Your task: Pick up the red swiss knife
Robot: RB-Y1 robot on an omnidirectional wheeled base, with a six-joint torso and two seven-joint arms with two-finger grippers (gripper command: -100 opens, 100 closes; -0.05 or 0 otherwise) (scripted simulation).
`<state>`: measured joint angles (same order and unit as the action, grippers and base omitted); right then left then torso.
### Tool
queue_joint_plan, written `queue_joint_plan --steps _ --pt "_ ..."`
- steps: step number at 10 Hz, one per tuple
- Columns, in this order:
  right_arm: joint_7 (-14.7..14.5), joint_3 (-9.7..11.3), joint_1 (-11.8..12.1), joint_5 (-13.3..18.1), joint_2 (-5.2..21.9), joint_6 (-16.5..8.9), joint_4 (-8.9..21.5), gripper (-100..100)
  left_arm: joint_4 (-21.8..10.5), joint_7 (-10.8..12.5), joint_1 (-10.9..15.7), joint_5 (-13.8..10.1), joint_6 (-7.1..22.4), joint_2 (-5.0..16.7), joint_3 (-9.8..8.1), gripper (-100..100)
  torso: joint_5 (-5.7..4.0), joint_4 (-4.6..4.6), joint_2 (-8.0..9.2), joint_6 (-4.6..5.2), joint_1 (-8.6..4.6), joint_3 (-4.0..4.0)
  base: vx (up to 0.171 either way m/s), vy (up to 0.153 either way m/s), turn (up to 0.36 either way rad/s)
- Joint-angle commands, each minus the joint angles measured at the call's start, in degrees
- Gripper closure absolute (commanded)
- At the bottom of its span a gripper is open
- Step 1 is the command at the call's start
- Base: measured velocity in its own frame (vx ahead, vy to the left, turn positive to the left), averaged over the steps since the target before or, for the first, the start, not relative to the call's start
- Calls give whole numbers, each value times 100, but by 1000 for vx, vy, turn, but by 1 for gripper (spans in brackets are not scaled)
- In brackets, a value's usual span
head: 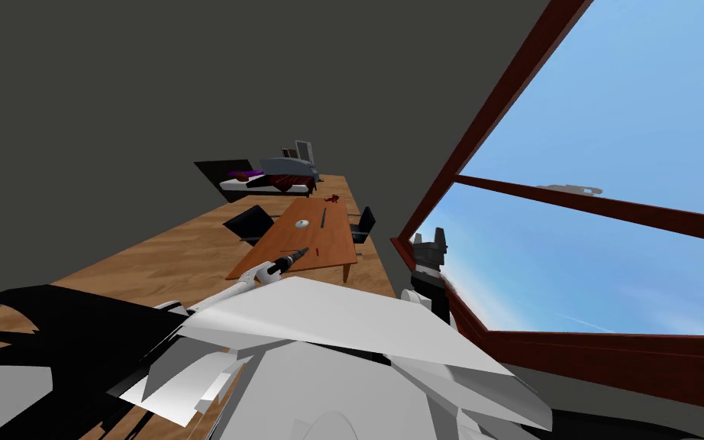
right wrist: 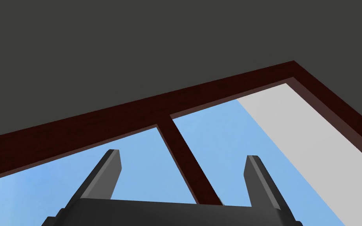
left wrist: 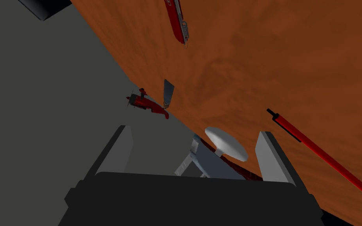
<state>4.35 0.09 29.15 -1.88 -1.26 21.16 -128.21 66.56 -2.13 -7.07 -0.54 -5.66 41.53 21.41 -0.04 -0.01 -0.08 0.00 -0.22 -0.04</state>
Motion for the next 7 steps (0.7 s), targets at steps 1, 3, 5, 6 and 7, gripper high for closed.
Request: queue_joint_plan --steps 1,3,5,6,7 --pt "0 0 0 0 0 0 0 0 -239 9 101 0 162 53 69 -100 0 0 0 0 0 0 13 -46 -74" --pt "0 0 0 0 0 0 0 0 -492 9 239 17 341 101 154 -100 0 0 -1 -2 3 0 9 -41 -99" --pt "0 0 0 0 0 0 0 0 -919 13 511 59 655 163 311 -100 1 0 -2 -2 5 -1 20 -59 -179" --pt "0 0 0 0 0 0 0 0 -1018 13 511 59 697 163 311 -100 -1 -1 -5 -1 -5 -3 19 -61 -77" --pt "0 -1 1 0 0 0 0 0 -1253 18 643 83 870 177 384 -100 -2 -1 -4 -5 -2 -2 24 -56 -119"
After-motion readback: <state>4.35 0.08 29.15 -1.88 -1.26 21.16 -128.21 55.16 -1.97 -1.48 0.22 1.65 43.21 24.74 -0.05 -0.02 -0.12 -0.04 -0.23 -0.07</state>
